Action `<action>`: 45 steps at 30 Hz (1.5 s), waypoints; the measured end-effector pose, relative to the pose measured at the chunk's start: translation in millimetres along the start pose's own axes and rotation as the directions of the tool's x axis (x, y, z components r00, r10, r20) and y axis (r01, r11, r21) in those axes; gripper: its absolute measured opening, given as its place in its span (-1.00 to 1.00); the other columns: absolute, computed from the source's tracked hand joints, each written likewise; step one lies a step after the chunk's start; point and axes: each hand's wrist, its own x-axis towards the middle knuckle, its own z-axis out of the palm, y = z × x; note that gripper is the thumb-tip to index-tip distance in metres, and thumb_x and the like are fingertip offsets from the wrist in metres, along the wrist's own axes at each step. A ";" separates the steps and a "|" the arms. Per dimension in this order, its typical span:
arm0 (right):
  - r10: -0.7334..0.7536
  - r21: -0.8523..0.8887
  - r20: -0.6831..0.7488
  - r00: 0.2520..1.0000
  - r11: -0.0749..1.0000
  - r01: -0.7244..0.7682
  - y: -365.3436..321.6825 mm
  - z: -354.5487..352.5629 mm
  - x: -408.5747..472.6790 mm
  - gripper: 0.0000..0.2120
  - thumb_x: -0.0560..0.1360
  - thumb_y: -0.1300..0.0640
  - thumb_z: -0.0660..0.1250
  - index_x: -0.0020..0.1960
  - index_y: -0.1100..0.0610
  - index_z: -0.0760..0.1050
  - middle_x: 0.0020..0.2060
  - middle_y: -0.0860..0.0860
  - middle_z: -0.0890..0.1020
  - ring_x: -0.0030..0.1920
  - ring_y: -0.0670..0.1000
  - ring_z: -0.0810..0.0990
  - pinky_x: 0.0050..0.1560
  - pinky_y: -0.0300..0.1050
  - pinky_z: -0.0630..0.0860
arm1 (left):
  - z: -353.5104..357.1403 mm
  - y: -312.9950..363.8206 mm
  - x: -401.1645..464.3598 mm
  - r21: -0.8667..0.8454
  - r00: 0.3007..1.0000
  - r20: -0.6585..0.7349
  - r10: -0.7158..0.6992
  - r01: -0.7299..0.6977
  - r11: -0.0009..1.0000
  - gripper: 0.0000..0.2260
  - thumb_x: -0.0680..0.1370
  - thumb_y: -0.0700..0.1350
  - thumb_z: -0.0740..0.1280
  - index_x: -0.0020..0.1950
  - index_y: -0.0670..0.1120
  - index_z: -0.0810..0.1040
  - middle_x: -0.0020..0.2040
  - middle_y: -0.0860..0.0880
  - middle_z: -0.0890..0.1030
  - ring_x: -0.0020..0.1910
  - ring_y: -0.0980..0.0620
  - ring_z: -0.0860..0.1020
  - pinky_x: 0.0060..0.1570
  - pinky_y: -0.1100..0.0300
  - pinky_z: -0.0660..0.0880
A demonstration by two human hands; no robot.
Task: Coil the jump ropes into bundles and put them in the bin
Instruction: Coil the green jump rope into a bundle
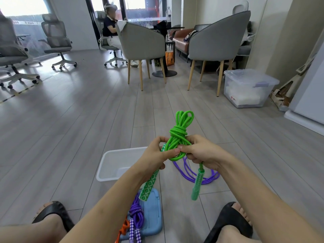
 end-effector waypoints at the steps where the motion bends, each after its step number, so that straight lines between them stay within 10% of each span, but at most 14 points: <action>1: 0.008 0.022 0.021 1.000 1.000 -0.008 1.8 -0.7 0.9 -0.84 0.66 0.28 0.28 0.21 0.25 0.55 -0.43 -0.06 0.35 -0.50 -0.14 0.21 -0.56 -0.29 0.16 | 1.2 -1.1 -0.6 -0.010 1.000 -0.013 -0.004 0.004 1.000 -0.62 0.50 -0.09 0.54 0.23 -0.06 0.46 -0.25 0.08 0.63 -0.35 0.14 0.48 -0.40 0.19 0.33; 12: -0.158 -0.117 -0.150 0.976 0.983 0.142 9.8 11.4 2.3 -0.85 0.58 0.31 0.35 0.07 0.16 0.66 -0.59 -0.19 0.50 -0.56 -0.21 0.42 -0.54 -0.40 0.28 | 7.5 -5.6 -0.4 -0.043 0.992 -0.098 0.075 -0.079 0.996 -0.65 0.60 -0.16 0.43 0.31 0.04 0.40 -0.20 0.04 0.65 -0.32 0.14 0.52 -0.39 0.24 0.40; 21: 0.024 -0.135 -0.026 0.999 0.991 -0.027 39.9 6.5 10.8 -0.85 0.53 0.17 0.32 -0.18 0.08 0.38 -0.44 -0.04 0.26 -0.51 -0.09 0.18 -0.47 -0.17 0.06 | 1.9 3.6 1.3 -0.242 0.981 0.015 -0.192 0.190 0.952 -0.53 0.44 -0.37 0.48 0.29 -0.10 0.48 -0.17 -0.17 0.57 -0.40 0.04 0.38 -0.59 0.27 0.16; 31: 0.128 0.618 0.149 0.981 0.762 -0.193 16.0 6.8 10.1 -0.82 0.59 0.35 0.16 -0.11 0.20 0.48 -0.32 -0.02 0.34 -0.62 -0.20 0.13 -0.69 -0.38 0.01 | 6.4 -14.0 -7.5 -0.286 0.990 -0.138 -0.017 -0.024 0.958 -0.61 0.57 -0.22 0.41 0.34 -0.09 0.35 -0.28 -0.05 0.52 -0.46 0.08 0.27 -0.43 0.20 0.17; 45: -0.253 0.428 0.275 0.928 0.896 0.117 29.2 -2.5 5.8 -0.80 0.63 0.13 0.20 0.02 0.19 0.57 -0.28 -0.05 0.53 -0.51 -0.19 0.21 -0.49 -0.30 0.08 | -21.3 9.6 -15.4 -0.374 0.948 0.318 -0.009 0.135 0.917 -0.45 0.51 -0.28 0.39 0.48 -0.12 0.35 -0.22 -0.07 0.55 -0.57 0.21 0.19 -0.60 0.37 0.17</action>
